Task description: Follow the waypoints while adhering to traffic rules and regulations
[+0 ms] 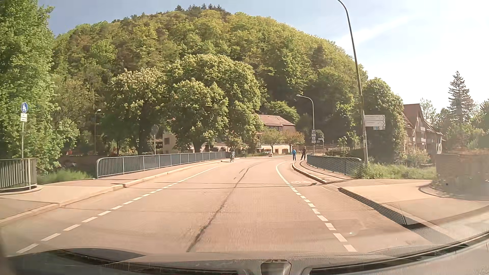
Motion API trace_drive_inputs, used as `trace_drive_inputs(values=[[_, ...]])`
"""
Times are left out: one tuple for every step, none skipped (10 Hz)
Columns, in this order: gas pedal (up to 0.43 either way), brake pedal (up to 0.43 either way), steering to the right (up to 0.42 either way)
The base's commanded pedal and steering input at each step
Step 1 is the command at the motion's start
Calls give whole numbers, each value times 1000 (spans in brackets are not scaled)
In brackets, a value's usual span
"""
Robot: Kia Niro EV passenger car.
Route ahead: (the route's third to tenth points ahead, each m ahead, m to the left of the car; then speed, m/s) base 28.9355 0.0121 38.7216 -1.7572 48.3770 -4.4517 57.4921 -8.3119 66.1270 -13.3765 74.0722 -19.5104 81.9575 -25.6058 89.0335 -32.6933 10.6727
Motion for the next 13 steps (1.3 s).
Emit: trace_drive_inputs(values=[[0, 0, 4], [0, 0, 4], [0, 0, 5], [0, 0, 5], [0, 0, 6], [0, 0, 6], [0, 0, 7], [0, 0, 7], [0, 0, 7], [0, 0, 8], [0, 0, 8], [0, 0, 8], [0, 0, 7]])
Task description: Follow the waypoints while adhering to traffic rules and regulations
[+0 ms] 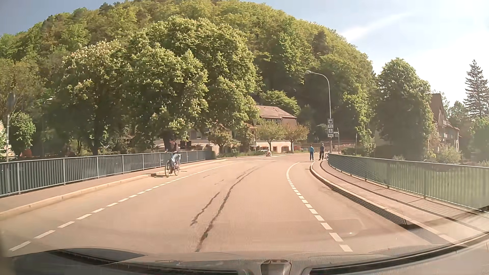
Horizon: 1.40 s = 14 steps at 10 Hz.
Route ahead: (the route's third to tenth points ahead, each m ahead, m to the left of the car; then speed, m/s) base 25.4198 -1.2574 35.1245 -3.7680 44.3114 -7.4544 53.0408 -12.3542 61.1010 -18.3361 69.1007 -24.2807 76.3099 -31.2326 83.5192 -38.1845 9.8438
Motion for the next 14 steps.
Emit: trace_drive_inputs(values=[[0, 0, 8], [0, 0, 9], [0, 0, 10], [0, 0, 11], [20, 0, 12], [20, 0, 16], [20, 0, 19], [20, 0, 23], [20, 0, 25], [20, 0, 26], [20, 0, 30], [20, 0, 33], [20, 0, 36], [20, 0, 38]])
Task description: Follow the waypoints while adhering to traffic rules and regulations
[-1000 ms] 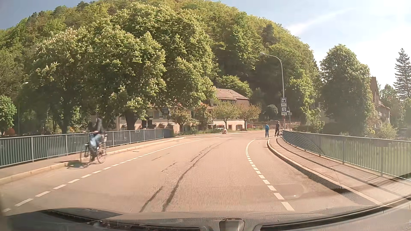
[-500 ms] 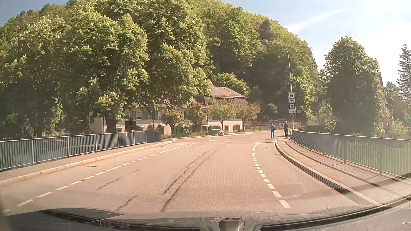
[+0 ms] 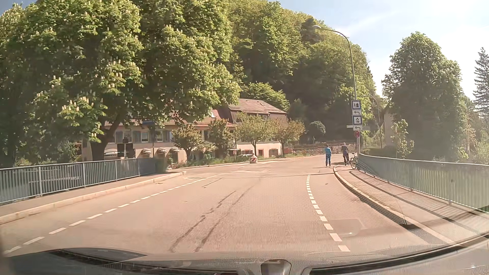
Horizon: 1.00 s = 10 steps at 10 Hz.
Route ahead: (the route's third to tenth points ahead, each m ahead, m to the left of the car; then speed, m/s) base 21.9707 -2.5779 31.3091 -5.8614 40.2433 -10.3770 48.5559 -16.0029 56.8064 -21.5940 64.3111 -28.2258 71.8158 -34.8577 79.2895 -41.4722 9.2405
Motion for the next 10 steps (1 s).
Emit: trace_drive_inputs(values=[[20, 0, 39], [20, 0, 40], [20, 0, 43], [20, 0, 47], [20, 0, 48], [20, 0, 48], [20, 0, 48], [20, 0, 48], [20, 0, 48], [20, 0, 49]])
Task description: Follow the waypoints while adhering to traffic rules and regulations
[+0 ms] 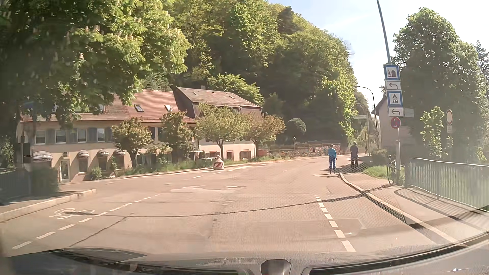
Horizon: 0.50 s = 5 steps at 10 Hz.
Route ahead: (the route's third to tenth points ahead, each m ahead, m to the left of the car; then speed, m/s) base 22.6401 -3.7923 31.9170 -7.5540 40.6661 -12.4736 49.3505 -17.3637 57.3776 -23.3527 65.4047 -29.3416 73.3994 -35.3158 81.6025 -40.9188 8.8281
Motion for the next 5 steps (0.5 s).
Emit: trace_drive_inputs(values=[[20, 0, 49], [20, 0, 49], [28, 0, 50], [47, 0, 51], [59, 0, 51]])
